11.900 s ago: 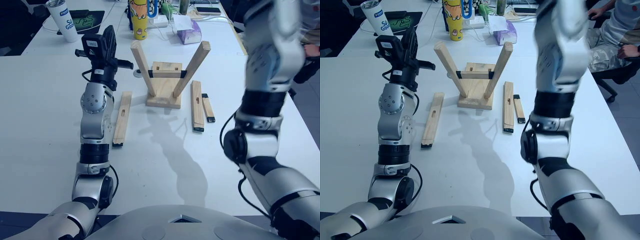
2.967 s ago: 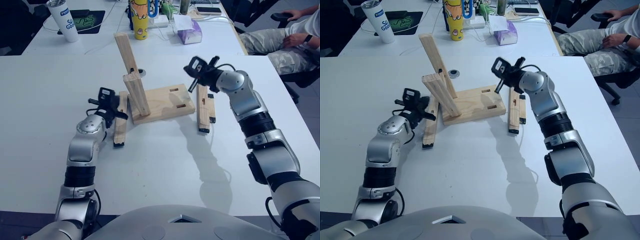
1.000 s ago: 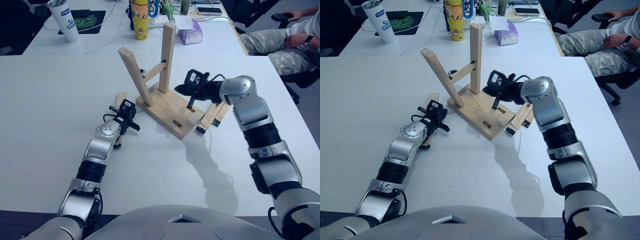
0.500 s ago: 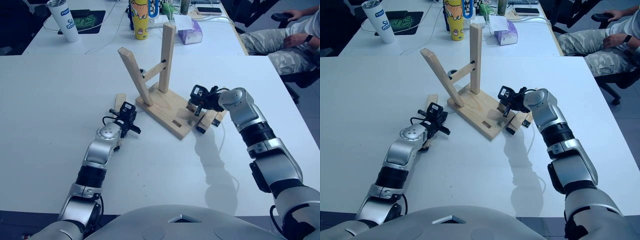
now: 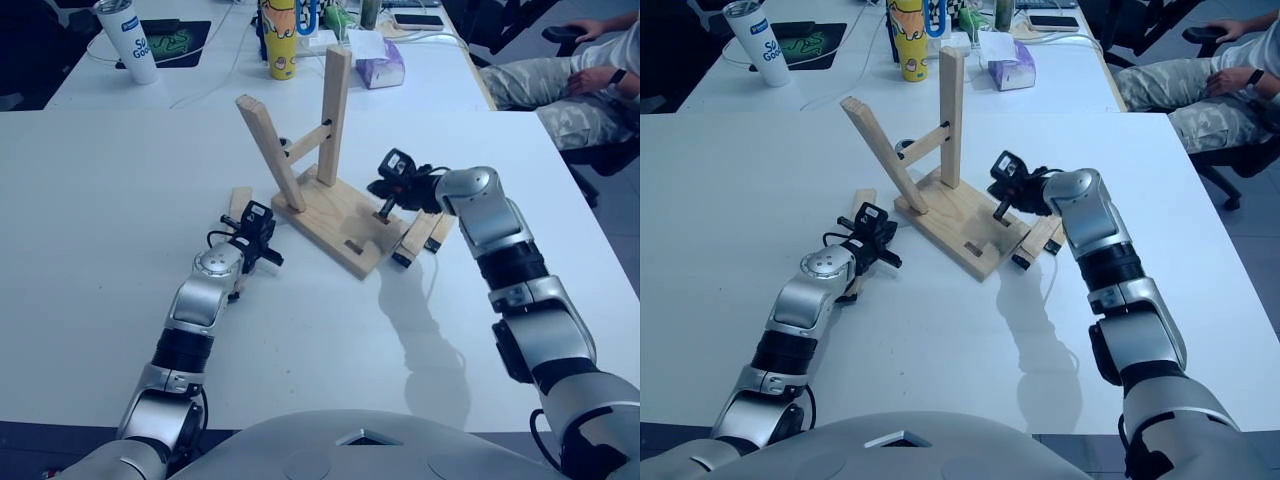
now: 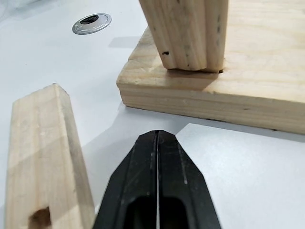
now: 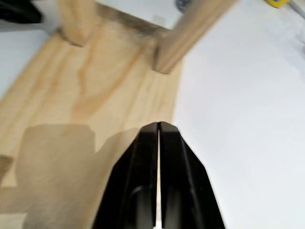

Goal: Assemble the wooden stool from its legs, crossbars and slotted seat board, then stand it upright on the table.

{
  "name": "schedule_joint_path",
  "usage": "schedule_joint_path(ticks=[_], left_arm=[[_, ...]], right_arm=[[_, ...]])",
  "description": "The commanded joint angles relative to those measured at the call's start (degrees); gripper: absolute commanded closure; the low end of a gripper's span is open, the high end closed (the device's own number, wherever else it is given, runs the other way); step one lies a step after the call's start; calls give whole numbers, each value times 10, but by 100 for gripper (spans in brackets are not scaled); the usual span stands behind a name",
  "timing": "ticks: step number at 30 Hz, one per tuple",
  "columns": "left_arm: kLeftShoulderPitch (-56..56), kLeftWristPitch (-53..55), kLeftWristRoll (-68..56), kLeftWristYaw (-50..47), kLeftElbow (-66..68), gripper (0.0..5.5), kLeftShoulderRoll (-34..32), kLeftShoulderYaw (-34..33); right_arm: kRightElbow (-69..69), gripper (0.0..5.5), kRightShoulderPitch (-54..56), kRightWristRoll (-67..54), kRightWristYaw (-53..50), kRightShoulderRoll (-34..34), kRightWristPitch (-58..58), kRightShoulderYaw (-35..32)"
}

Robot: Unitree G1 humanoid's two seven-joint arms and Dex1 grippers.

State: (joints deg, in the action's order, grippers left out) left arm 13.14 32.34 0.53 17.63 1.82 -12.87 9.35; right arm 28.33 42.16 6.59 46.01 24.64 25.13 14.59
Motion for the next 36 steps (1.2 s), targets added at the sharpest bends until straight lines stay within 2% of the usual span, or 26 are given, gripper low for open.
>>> schedule_joint_path(ticks=[1, 6, 12, 17, 21, 23, 25, 28, 32, 36], left_arm=[[5, -38, -23, -16, -15, 550, 25, -34], [0, -89, -41, -47, -22, 550, 51, -74], [0, -121, -64, -74, -32, 550, 52, -129], [-4, -115, -69, -73, -29, 550, 30, -154], [-15, -106, -70, -67, -43, 550, 17, -158], [-36, -88, -75, -64, -70, 550, 13, -159], [-61, -72, -79, -60, -99, 550, 8, -159], [-88, -53, -83, -58, -128, 550, 5, -157], [-98, -38, -83, -71, -162, 550, 13, -155], [-121, -29, -83, -85, -193, 550, 24, -152]], right_arm=[[78, 548, 3, 45, -19, 15, -29, 32], [83, 548, -17, 57, 46, 34, -52, 60], [-92, 548, -75, -11, 181, 61, 3, 60], [-181, 548, -116, -45, 183, 57, 57, 48], [-175, 548, -119, -57, 109, 40, 56, -1], [-181, 548, -121, -74, 64, 32, 54, -46], [-202, 548, -122, -101, -5, 8, 46, -117], [-243, 548, -127, -158, -124, -45, 111, -236], [-323, 489, -194, -106, -314, -78, 176, -317], [-427, 433, -277, -95, -359, -90, 315, -314]])
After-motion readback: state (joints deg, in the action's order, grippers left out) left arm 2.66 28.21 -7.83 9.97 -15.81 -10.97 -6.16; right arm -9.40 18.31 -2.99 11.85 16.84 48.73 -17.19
